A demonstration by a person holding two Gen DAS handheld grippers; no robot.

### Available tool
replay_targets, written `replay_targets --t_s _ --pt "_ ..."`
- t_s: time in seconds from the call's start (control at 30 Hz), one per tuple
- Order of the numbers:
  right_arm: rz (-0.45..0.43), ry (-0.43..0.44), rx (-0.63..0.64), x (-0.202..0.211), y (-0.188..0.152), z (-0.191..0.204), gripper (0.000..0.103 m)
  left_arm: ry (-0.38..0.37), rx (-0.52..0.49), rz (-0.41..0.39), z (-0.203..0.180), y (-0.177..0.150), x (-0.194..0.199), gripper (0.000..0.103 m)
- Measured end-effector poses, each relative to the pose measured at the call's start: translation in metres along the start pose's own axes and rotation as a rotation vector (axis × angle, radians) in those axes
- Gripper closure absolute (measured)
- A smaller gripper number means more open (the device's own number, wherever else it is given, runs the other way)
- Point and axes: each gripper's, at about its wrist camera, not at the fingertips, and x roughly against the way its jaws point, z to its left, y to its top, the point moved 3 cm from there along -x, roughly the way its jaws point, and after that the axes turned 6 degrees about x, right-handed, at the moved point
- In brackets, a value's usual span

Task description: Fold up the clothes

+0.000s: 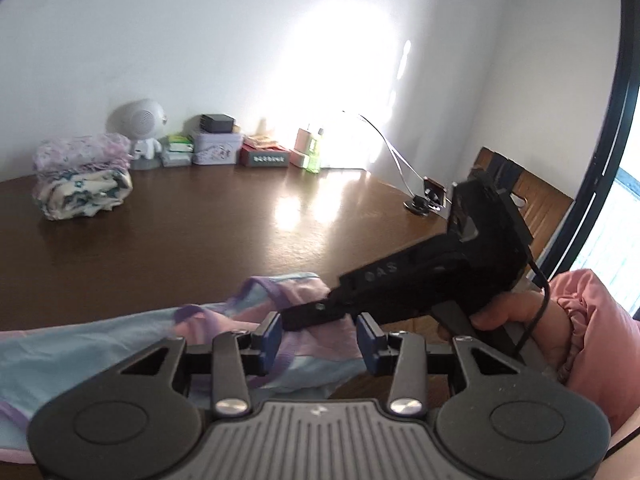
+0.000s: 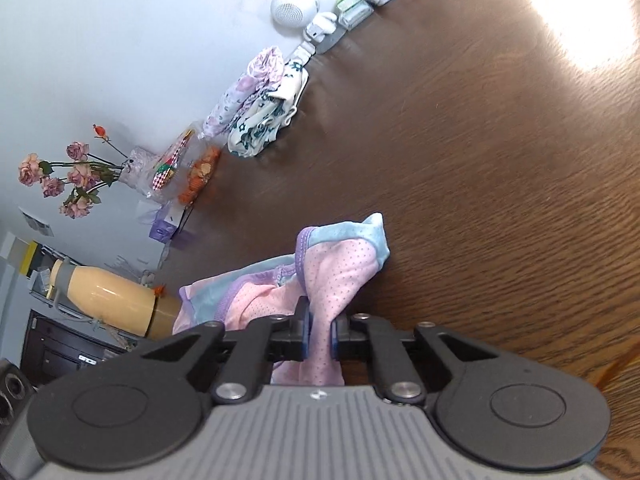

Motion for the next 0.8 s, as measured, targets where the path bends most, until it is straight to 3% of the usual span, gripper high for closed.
replay_targets --t_s 0.07,0.17,0.2,0.4,0.6,0.7,0.8 --pt "-0.002 -0.017 0.012 0.005 0.002 0.000 0.095 0.069 -0.006 -0.008 0.016 0.008 0.002 0.068" --pt "0.000 -0.070 0.042 0.016 0.006 0.000 0.095 0.119 -0.036 0.030 0.032 0.012 -0.014 0.095" --pt "-0.001 -0.092 0.053 0.020 0.007 0.000 0.095 0.114 -0.050 0.048 0.033 0.011 -0.021 0.097" --pt "0.003 -0.239 0.155 0.046 0.019 0.010 0.095 0.046 -0.134 0.124 0.008 0.001 -0.071 0.097" --pt "0.054 -0.436 0.388 0.051 0.041 0.058 0.095 0.013 -0.135 0.154 -0.006 -0.007 -0.104 0.097" --pt "0.094 -0.523 0.496 0.040 0.048 0.084 0.095 -0.003 -0.081 0.141 0.001 -0.003 -0.099 0.090" --pt "0.142 -0.607 0.568 0.024 0.049 0.097 0.095 0.010 -0.087 0.093 0.014 0.001 -0.067 0.081"
